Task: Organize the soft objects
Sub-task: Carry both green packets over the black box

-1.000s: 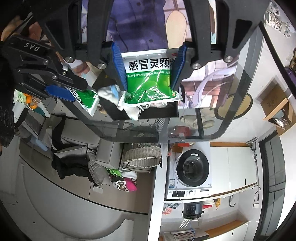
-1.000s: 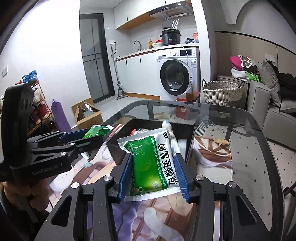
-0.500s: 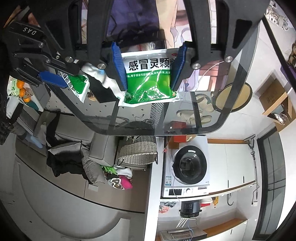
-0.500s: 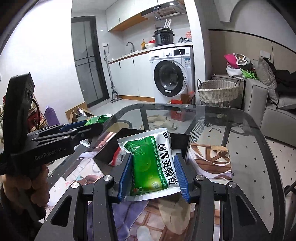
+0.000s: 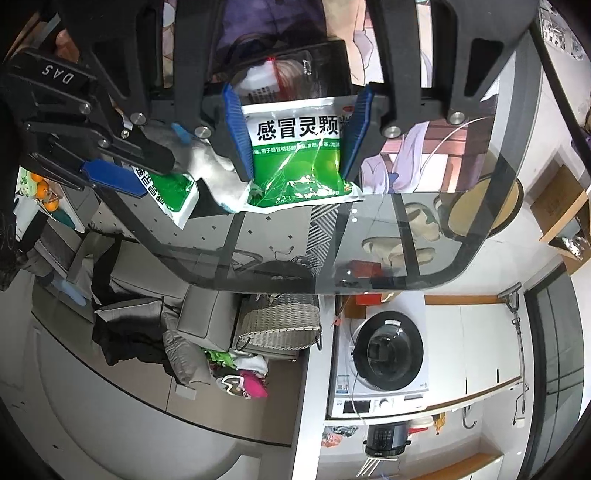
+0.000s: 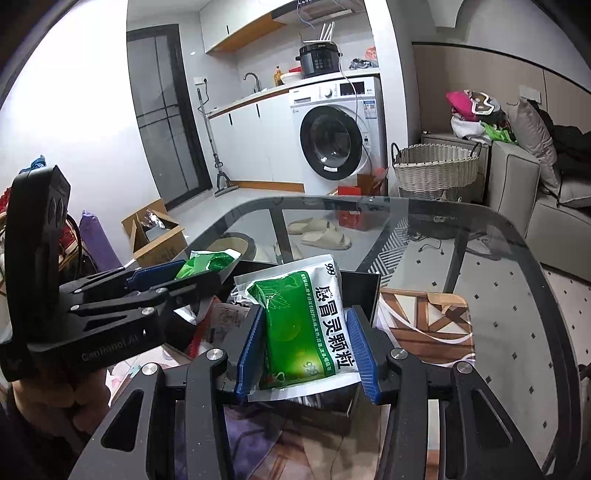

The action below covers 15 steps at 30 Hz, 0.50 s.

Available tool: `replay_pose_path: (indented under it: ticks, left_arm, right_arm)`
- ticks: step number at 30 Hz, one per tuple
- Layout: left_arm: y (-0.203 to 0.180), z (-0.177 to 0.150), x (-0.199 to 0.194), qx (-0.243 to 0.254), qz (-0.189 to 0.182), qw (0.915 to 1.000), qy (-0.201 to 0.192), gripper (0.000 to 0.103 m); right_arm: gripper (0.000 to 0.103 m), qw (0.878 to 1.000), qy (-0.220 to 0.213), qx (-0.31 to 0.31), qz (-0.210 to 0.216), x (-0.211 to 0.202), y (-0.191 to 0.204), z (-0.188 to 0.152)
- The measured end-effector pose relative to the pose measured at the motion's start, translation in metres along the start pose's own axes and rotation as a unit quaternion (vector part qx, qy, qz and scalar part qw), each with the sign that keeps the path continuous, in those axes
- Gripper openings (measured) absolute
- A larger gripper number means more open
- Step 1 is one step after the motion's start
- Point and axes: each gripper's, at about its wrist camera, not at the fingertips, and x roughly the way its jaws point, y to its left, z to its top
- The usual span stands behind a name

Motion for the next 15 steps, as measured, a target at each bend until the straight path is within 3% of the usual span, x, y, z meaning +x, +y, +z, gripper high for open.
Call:
replay_pose_path:
  ticks: [15]
  left_arm:
    - [-0.009, -0.005, 0.015, 0.02, -0.002, 0.9997, 0.011, 0.046]
  right_arm:
    - [0.046, 1.0, 0.029, 0.001, 0.004, 0.039, -0.001, 0.007]
